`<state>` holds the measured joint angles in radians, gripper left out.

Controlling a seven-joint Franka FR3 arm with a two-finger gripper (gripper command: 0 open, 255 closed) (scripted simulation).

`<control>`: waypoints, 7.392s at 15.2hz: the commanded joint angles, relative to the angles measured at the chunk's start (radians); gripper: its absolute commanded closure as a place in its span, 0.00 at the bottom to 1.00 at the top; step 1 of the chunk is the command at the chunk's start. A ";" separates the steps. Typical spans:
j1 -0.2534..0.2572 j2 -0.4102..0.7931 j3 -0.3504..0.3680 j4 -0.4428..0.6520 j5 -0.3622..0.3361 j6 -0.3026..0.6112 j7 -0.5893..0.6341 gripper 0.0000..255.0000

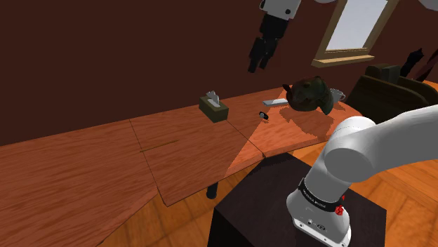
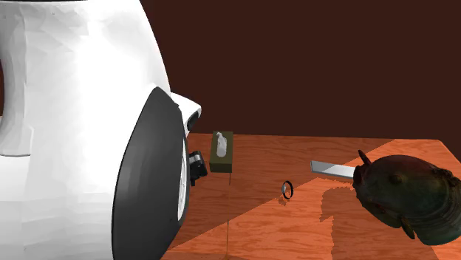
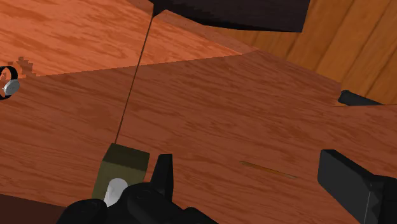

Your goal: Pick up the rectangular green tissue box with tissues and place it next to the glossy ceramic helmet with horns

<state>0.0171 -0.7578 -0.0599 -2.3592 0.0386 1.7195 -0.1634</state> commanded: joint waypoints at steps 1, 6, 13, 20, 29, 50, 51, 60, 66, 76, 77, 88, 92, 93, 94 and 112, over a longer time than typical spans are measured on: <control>0.000 0.000 0.000 0.000 0.000 0.000 0.000 0.00; 0.005 0.152 -0.021 0.005 -0.073 0.133 -0.102 0.00; 0.005 0.392 -0.042 0.065 -0.170 0.307 -0.219 0.00; -0.001 0.650 -0.052 0.185 -0.267 0.448 -0.307 0.00; -0.006 0.989 -0.061 0.425 -0.396 0.563 -0.390 0.00; -0.022 1.269 -0.079 0.628 -0.470 0.661 -0.437 0.00; -0.022 1.269 -0.079 0.628 -0.470 0.661 -0.437 1.00; -0.022 1.270 -0.079 0.628 -0.470 0.662 -0.437 1.00; -0.024 1.226 -0.073 0.645 -0.457 0.605 -0.464 1.00; -0.024 1.167 -0.065 0.692 -0.435 0.504 -0.509 1.00; -0.024 1.162 -0.064 0.698 -0.432 0.494 -0.513 1.00; -0.023 1.118 -0.058 0.781 -0.410 0.374 -0.562 1.00; -0.023 1.109 -0.057 0.819 -0.403 0.329 -0.579 1.00; -0.023 1.107 -0.056 0.829 -0.401 0.317 -0.584 1.00; -0.022 1.105 -0.056 0.840 -0.399 0.305 -0.588 1.00; -0.021 1.117 -0.052 1.094 -0.371 0.076 -0.670 1.00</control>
<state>-0.0018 0.3564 -0.1117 -1.2841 -0.3346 1.8096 -0.8257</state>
